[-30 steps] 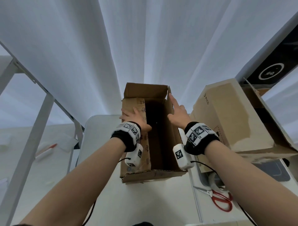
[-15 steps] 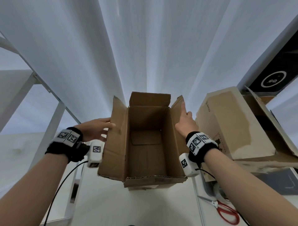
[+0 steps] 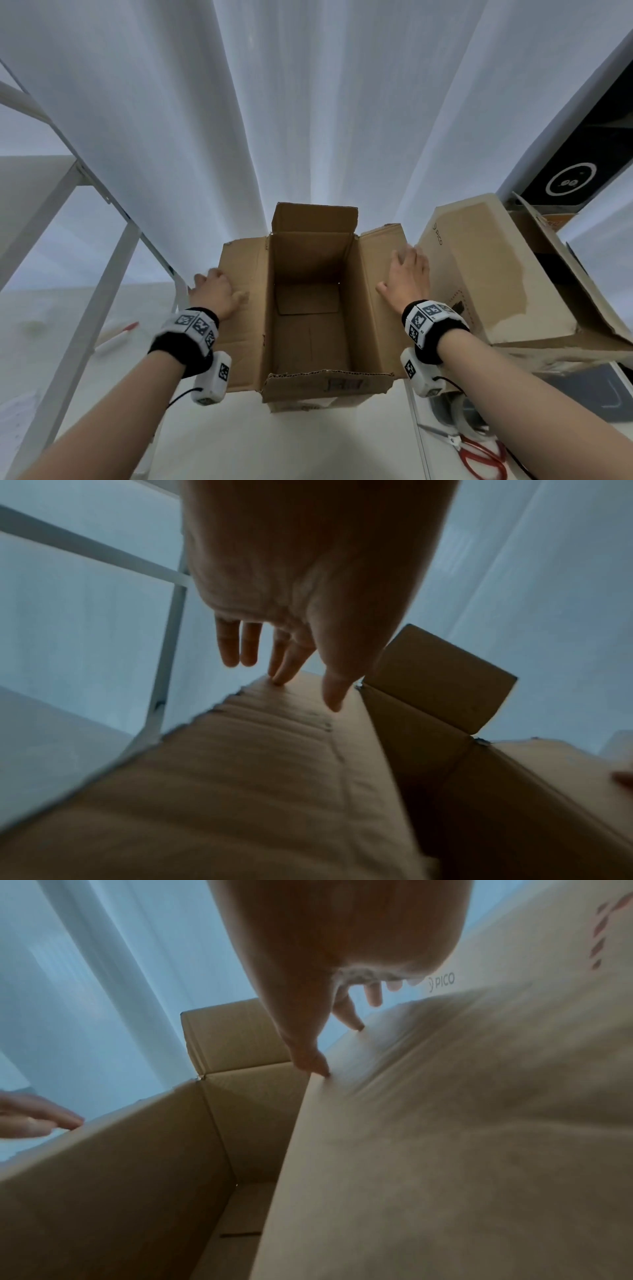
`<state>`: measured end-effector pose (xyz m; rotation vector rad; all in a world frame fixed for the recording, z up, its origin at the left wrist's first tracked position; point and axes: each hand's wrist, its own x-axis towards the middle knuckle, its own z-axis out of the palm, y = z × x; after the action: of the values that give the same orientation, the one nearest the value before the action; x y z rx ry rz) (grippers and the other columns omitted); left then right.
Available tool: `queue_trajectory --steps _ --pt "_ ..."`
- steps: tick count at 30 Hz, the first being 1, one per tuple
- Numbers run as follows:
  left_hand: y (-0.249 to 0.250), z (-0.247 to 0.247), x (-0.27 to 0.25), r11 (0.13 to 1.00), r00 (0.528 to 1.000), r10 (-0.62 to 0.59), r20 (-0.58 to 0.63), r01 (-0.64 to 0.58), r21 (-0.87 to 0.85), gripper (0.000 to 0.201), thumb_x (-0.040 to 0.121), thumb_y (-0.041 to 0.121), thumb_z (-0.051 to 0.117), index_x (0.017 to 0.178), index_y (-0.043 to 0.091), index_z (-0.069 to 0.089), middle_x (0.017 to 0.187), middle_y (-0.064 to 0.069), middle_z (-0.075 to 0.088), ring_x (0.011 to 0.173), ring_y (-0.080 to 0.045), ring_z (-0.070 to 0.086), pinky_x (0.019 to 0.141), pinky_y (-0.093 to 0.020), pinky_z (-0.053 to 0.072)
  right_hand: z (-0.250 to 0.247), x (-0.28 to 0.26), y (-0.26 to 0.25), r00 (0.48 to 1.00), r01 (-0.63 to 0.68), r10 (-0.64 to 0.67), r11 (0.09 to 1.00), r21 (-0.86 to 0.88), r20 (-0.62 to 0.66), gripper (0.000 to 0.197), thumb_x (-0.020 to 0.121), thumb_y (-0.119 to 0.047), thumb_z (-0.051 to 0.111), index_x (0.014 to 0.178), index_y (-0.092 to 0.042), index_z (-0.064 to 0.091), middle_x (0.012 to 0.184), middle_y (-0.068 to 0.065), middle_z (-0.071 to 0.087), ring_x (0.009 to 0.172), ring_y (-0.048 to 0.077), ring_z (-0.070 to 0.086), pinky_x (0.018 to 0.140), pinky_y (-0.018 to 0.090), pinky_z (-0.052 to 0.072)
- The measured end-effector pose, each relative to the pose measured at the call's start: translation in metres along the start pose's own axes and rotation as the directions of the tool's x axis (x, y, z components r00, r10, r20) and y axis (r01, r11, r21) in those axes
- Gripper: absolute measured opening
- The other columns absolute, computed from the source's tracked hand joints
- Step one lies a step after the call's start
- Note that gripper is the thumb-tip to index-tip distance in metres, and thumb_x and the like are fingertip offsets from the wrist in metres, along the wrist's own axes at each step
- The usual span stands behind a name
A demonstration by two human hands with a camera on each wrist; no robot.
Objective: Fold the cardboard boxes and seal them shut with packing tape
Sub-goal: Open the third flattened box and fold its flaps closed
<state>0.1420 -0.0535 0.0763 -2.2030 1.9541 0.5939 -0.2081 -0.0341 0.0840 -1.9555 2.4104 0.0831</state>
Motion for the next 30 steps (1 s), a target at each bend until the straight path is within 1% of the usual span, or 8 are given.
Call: queue_trajectory --steps 2,5,7,11,15,21,26,30 --pt "0.023 0.004 -0.001 1.000 0.999 0.005 0.035 -0.004 -0.017 0.062 0.098 0.054 0.044 0.136 0.006 0.051 0.154 -0.016 0.031 0.141 -0.037 0.026 0.111 -0.047 0.032 0.006 -0.006 -0.006 0.994 0.017 -0.017 1.000 -0.005 0.104 0.072 0.093 -0.051 0.053 0.147 -0.007 0.036 0.152 0.020 0.033 0.145 0.036 0.023 0.122 0.045 0.018" --pt "0.047 0.012 0.003 0.994 0.996 0.053 0.073 -0.046 -0.094 0.080 0.095 0.055 0.052 0.153 0.008 0.024 0.156 -0.019 0.030 0.143 -0.034 0.031 0.115 -0.046 0.032 0.010 -0.013 -0.021 0.950 -0.033 -0.026 0.983 0.183 0.310 0.068 0.095 -0.052 0.049 0.149 -0.014 0.034 0.150 0.016 0.038 0.137 0.035 0.039 0.110 0.047 0.037" --pt "0.056 0.017 0.004 0.989 0.993 0.094 0.078 -0.084 -0.118 0.084 0.093 0.037 0.062 0.156 0.013 0.011 0.153 -0.018 0.034 0.138 -0.034 0.039 0.110 -0.043 0.039 0.015 -0.014 -0.028 0.922 -0.049 -0.040 0.975 0.218 0.385 0.075 0.097 -0.042 0.053 0.157 -0.018 0.016 0.156 0.014 0.031 0.136 0.037 0.042 0.106 0.047 0.043" --pt "0.065 0.022 0.003 0.984 0.993 0.096 0.063 -0.085 -0.158 0.088 0.087 0.002 0.060 0.155 0.022 0.008 0.137 -0.019 0.045 0.118 -0.039 0.055 0.093 -0.040 0.047 0.017 -0.013 -0.030 0.888 -0.056 -0.047 0.976 0.208 0.458 0.088 0.097 -0.013 0.052 0.158 -0.023 -0.010 0.157 0.014 0.031 0.125 0.036 0.054 0.095 0.043 0.047" --pt "0.067 0.012 0.017 0.980 0.990 0.087 0.111 -0.065 -0.188 0.090 0.085 0.001 0.064 0.154 0.025 0.012 0.142 -0.017 0.042 0.118 -0.039 0.055 0.094 -0.044 0.053 0.014 -0.015 -0.031 0.880 -0.077 -0.060 0.961 0.266 0.471 0.089 0.096 -0.002 0.049 0.157 -0.026 -0.011 0.105 0.016 0.058 0.087 0.028 0.062 0.071 0.034 0.048" --pt "0.075 -0.022 0.049 0.959 0.994 0.080 0.068 -0.058 -0.278 0.112 0.077 0.015 0.083 0.157 0.024 0.005 0.142 -0.016 0.045 0.117 -0.038 0.058 0.097 -0.048 0.052 0.017 -0.016 -0.037 0.877 -0.103 -0.051 0.951 0.290 0.479 0.094 0.095 0.000 0.051 0.156 -0.029 -0.014 0.094 0.012 0.053 0.082 0.026 0.058 0.075 0.036 0.051" --pt "0.085 -0.039 0.066 0.886 0.988 0.149 -0.049 -0.155 -0.437 0.130 0.072 0.019 0.088 0.156 0.036 -0.010 0.155 -0.015 0.033 0.134 -0.039 0.045 0.099 -0.053 0.050 0.023 -0.016 -0.036 0.880 -0.097 -0.053 0.953 0.287 0.471 0.096 0.093 0.000 0.050 0.156 -0.026 -0.018 0.094 0.010 0.050 0.081 0.025 0.055 0.080 0.038 0.053" --pt "0.091 -0.047 0.071 0.805 0.985 0.170 -0.027 -0.155 -0.573 0.089 0.082 0.039 0.078 0.152 0.026 0.025 0.152 -0.007 0.042 0.133 -0.031 0.047 0.103 -0.048 0.047 0.024 -0.016 -0.035 0.878 -0.105 -0.053 0.949 0.299 0.475 0.097 0.094 0.000 0.050 0.156 -0.027 -0.020 0.096 0.010 0.049 0.082 0.025 0.055 0.082 0.038 0.053"
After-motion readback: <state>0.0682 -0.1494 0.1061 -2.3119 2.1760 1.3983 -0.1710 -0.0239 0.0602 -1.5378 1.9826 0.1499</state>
